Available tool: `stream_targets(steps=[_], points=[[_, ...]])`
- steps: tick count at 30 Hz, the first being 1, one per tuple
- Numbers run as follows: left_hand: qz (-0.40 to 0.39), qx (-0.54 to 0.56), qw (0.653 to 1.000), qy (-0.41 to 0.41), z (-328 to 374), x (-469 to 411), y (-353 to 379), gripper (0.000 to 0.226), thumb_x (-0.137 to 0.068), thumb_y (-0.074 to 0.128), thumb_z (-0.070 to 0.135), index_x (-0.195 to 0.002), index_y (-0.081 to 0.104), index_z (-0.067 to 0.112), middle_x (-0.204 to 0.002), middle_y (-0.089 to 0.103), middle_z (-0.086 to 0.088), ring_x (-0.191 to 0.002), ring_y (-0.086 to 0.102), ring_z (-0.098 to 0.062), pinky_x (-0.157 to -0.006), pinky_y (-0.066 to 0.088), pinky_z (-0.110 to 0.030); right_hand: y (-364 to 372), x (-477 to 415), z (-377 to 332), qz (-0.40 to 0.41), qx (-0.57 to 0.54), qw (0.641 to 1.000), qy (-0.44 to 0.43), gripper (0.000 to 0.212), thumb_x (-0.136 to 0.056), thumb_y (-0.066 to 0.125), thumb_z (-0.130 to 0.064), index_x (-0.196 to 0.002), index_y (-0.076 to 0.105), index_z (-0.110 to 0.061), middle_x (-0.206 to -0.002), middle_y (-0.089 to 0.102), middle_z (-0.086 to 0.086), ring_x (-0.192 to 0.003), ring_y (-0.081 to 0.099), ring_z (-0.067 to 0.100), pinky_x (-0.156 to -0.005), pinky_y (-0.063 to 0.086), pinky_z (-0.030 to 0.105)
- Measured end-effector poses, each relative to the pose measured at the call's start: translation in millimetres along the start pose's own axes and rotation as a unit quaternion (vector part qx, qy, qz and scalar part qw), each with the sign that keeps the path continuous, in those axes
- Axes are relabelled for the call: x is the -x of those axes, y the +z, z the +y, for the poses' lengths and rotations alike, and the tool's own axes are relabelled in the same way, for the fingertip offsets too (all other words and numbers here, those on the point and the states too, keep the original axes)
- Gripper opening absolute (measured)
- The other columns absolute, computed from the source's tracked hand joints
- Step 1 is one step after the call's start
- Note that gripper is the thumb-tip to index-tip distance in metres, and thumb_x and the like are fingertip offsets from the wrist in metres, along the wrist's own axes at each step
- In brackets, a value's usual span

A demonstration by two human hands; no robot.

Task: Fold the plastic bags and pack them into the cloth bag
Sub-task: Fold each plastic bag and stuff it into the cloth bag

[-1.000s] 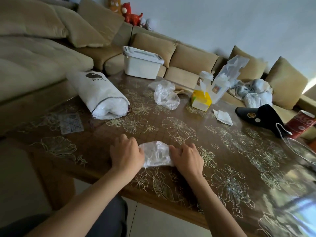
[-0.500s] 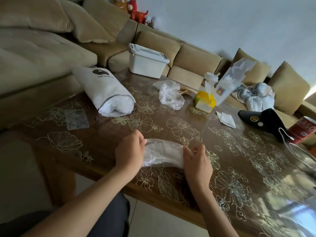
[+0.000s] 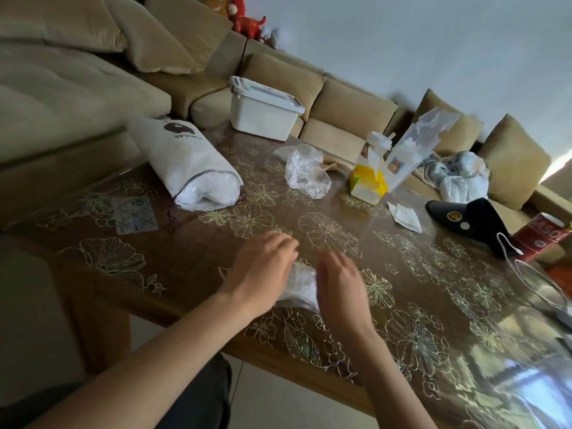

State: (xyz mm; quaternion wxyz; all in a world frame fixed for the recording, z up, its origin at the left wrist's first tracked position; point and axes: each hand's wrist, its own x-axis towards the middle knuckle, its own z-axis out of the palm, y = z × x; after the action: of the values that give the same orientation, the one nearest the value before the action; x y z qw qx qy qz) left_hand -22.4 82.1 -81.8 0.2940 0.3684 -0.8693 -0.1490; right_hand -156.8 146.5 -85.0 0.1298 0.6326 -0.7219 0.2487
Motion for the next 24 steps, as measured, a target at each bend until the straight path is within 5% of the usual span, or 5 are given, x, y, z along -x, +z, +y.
stream_targets(steps=[3,5,7,14,24], points=[[-0.115,-0.069,0.991,0.001,6.3,5.7,11.4,0.050,-0.103,0.026,0.028,-0.150,0.016,0.014,-0.158,0.015,-0.002,-0.146,0.006,-0.015,-0.118,-0.001,-0.036,15.7,11.4,-2.3,-0.131,-0.038,0.990,-0.033,0.053,-0.097,0.025,-0.036,-0.138,0.046,-0.009,-0.144,0.045,0.007,-0.137,0.036,0.019,-0.116,0.026,0.036],[-0.167,-0.111,0.979,-0.036,-1.0,11.0,15.0,0.057,-0.102,0.015,0.041,-0.151,0.008,0.014,-0.159,0.007,-0.004,-0.146,-0.001,-0.018,-0.118,-0.003,-0.044,17.1,20.0,3.5,-0.174,-0.030,0.984,-0.019,0.081,-0.090,0.000,-0.063,-0.146,0.032,-0.014,-0.153,0.030,0.002,-0.142,0.013,0.010,-0.117,0.005,0.022],[-0.205,-0.115,0.971,-0.054,-5.2,17.0,13.6,0.065,-0.098,0.010,0.051,-0.151,0.005,0.014,-0.159,0.001,-0.005,-0.146,-0.005,-0.019,-0.118,-0.004,-0.046,12.2,24.9,6.9,-0.208,-0.012,0.978,-0.001,0.089,-0.080,-0.007,-0.067,-0.149,0.021,-0.018,-0.157,0.017,-0.002,-0.139,-0.002,0.002,-0.110,-0.007,0.014],[-0.221,-0.138,0.965,-0.040,-15.3,30.4,16.4,0.108,-0.056,-0.031,0.067,-0.149,-0.011,0.018,-0.156,-0.019,-0.001,-0.143,-0.020,-0.016,-0.109,-0.018,-0.040,3.0,33.4,14.2,-0.285,0.036,0.957,0.033,0.111,-0.057,-0.028,-0.083,-0.150,-0.006,-0.025,-0.150,-0.017,-0.013,-0.136,-0.024,0.002,-0.108,-0.019,0.022],[-0.286,-0.106,0.949,-0.076,-13.8,23.5,12.5,0.096,-0.070,-0.024,0.071,-0.148,-0.014,0.016,-0.154,-0.025,0.001,-0.141,-0.024,-0.014,-0.108,-0.022,-0.039,2.2,38.6,20.6,-0.286,0.042,0.955,0.063,0.111,-0.055,-0.027,-0.084,-0.150,-0.008,-0.027,-0.155,-0.019,-0.008,-0.137,-0.028,0.006,-0.111,-0.021,0.028]])
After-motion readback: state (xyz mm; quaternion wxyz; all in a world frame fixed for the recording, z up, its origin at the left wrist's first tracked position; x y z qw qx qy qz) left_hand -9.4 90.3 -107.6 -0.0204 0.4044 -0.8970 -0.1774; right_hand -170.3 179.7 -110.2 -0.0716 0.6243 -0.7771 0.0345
